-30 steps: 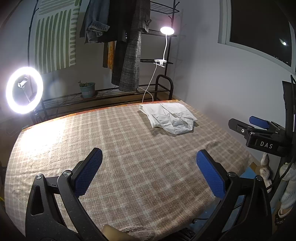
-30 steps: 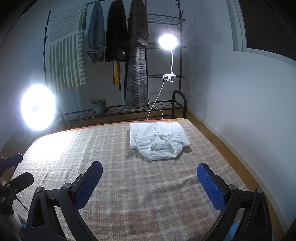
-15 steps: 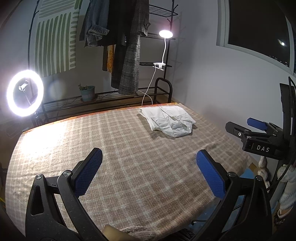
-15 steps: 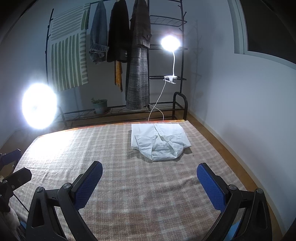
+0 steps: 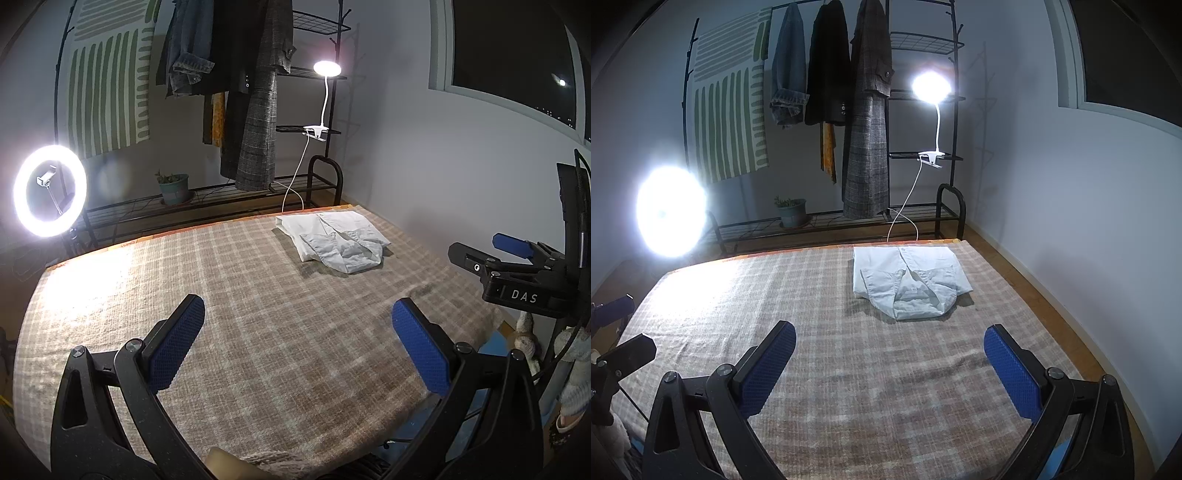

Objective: Fold small clothes

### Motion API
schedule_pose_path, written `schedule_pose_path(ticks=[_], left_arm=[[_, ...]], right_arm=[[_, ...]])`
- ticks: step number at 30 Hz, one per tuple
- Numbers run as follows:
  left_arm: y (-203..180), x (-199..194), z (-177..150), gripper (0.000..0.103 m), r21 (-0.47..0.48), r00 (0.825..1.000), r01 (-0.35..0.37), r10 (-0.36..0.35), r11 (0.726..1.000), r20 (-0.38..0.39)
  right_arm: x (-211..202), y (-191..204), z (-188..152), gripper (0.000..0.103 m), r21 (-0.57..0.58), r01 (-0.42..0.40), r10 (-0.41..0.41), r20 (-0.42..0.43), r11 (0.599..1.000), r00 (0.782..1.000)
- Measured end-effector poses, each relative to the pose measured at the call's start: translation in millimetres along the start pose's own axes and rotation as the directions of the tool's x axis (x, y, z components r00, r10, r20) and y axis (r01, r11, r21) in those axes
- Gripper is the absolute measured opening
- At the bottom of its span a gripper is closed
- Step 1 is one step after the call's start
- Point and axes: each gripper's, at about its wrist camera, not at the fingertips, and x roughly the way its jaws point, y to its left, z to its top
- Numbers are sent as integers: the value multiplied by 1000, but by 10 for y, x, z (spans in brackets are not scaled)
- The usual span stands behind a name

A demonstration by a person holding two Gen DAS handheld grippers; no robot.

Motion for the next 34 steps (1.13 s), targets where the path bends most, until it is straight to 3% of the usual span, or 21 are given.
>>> schedule_pose_path(ticks=[34], left_arm=[[129, 29, -11, 103, 26, 1000, 5, -5, 1000, 1]], right_arm=[[113, 59, -112, 103, 12, 2, -1, -31, 1000, 1000]])
